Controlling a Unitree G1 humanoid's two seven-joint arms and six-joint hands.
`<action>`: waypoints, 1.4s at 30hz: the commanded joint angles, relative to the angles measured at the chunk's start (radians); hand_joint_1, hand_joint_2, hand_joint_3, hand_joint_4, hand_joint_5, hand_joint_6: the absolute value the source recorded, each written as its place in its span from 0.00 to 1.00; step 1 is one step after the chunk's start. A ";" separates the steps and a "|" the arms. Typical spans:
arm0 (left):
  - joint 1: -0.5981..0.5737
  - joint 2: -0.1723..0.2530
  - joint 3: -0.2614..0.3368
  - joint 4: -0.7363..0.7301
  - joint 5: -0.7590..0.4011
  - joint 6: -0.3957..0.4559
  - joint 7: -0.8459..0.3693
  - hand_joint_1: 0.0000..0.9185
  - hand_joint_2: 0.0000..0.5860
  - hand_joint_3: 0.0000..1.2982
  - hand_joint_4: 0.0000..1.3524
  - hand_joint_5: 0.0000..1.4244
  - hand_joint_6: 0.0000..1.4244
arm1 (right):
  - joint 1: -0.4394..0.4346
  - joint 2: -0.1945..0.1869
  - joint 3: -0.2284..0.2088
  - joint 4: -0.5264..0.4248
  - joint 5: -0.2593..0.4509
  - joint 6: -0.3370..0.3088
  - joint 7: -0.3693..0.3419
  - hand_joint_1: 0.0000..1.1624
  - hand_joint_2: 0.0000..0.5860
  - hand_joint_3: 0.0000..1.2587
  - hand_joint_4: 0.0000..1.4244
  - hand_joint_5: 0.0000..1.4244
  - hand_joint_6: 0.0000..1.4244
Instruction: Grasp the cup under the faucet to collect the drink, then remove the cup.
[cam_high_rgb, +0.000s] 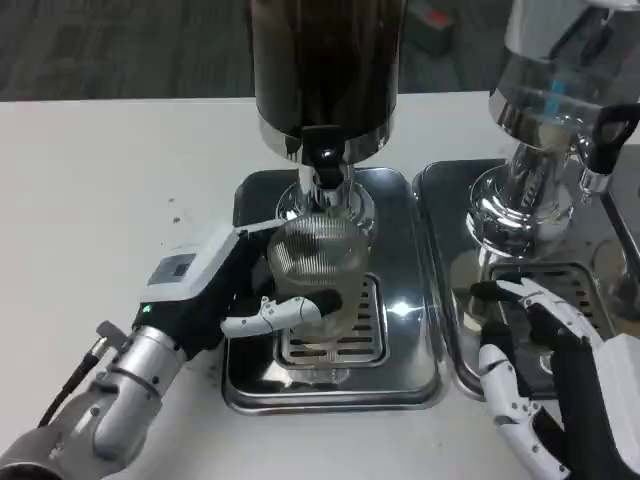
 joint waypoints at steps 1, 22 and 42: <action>0.009 0.021 -0.018 -0.007 0.018 0.035 -0.013 0.05 0.10 0.35 0.30 0.32 0.40 | -0.006 0.001 0.006 0.008 0.013 0.001 -0.004 0.11 0.84 0.29 0.16 0.15 0.27; 0.076 0.072 -0.002 -0.104 -0.004 0.014 0.052 0.04 0.09 0.25 0.25 0.30 0.33 | -0.052 -0.022 0.010 0.033 0.038 0.005 0.019 0.11 0.84 0.34 0.16 0.17 0.27; 0.216 0.151 0.193 -0.219 -0.166 -0.167 0.054 0.02 0.14 0.26 0.28 0.30 0.36 | -0.073 -0.023 0.010 0.050 0.054 0.004 0.027 0.11 0.84 0.35 0.16 0.17 0.27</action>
